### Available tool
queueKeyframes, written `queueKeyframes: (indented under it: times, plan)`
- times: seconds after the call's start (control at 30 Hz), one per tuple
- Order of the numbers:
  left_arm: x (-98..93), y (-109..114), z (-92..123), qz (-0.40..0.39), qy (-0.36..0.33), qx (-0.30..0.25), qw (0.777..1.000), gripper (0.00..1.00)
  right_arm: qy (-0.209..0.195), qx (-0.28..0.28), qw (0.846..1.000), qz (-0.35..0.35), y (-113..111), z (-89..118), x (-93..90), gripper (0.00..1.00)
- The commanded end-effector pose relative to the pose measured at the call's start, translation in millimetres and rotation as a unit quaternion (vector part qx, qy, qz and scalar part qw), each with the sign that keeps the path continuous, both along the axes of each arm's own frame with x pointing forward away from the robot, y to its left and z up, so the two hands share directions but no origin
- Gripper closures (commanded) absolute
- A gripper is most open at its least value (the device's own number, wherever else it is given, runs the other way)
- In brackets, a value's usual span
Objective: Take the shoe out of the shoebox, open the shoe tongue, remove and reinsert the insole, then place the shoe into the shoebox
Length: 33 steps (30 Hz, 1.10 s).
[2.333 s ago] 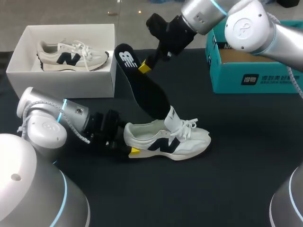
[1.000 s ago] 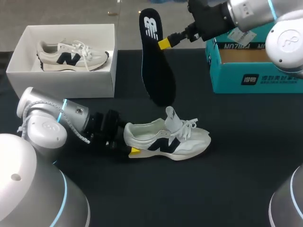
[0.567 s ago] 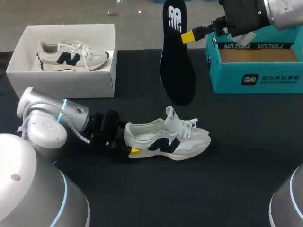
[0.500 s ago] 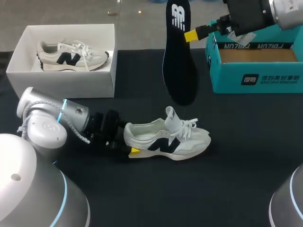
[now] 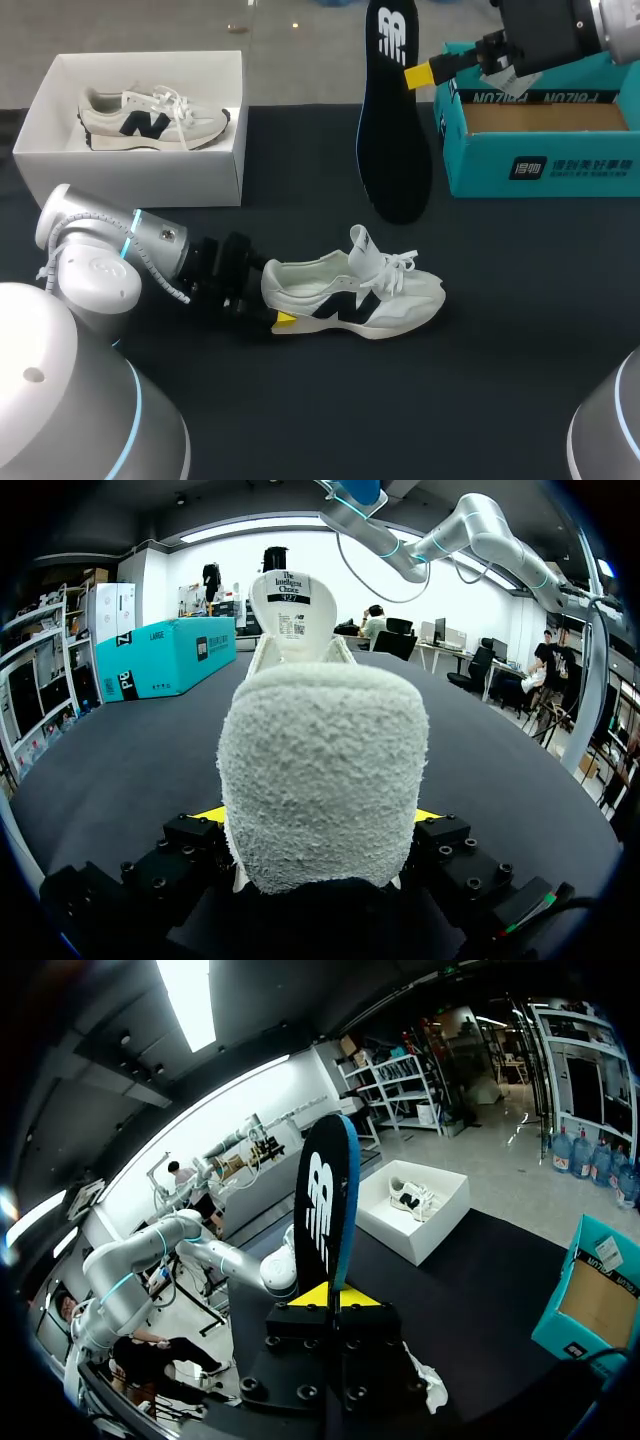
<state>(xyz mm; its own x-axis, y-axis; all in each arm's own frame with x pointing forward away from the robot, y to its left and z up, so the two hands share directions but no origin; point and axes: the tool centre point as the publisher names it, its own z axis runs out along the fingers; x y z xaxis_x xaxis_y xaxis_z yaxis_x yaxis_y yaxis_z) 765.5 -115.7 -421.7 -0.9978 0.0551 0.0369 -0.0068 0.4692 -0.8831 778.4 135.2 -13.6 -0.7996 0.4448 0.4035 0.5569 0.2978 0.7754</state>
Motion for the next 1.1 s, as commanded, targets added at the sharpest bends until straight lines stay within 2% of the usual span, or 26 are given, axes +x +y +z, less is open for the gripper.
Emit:
queueKeyframes:
  times: [0.03, 0.1, 0.3, 0.63, 0.83, 0.97, 1.1]
  plan:
    - [0.2, -1, -3, 0.001, 0.0, 0.001, 1.0, 1.0, 0.0, 0.0, 1.0, 0.0, 1, -1, 0.0, 1.0]
    - [0.2, -1, -3, 0.001, 0.0, 0.001, 1.0, 1.0, 0.0, 0.0, 1.0, 0.0, 1, -1, 0.0, 1.0]
    - [0.2, -1, -3, 0.001, 0.0, 0.001, 1.0, 1.0, 0.025, -0.023, 0.999, -0.011, -18, -6, -8.4, 1.0]
    - [0.2, -1, -3, 0.001, 0.0, 0.001, 1.0, 1.0, 0.037, -0.019, 0.999, -0.034, -39, 2, -46.4, 1.0]
    - [0.2, -1, -3, 0.001, 0.0, 0.001, 1.0, 1.0, 0.02, -0.003, 0.999, -0.04, -47, 3, -66.9, 1.0]
    - [0.2, -1, -3, 0.001, 0.0, 0.001, 1.0, 1.0, -0.01, 0.0, 0.999, -0.049, -52, 2, -80.9, 1.0]
    - [0.2, -1, -3, 0.001, 0.0, 0.001, 1.0, 1.0, -0.01, 0.002, 0.999, -0.044, -55, -2, -92.8, 1.0]
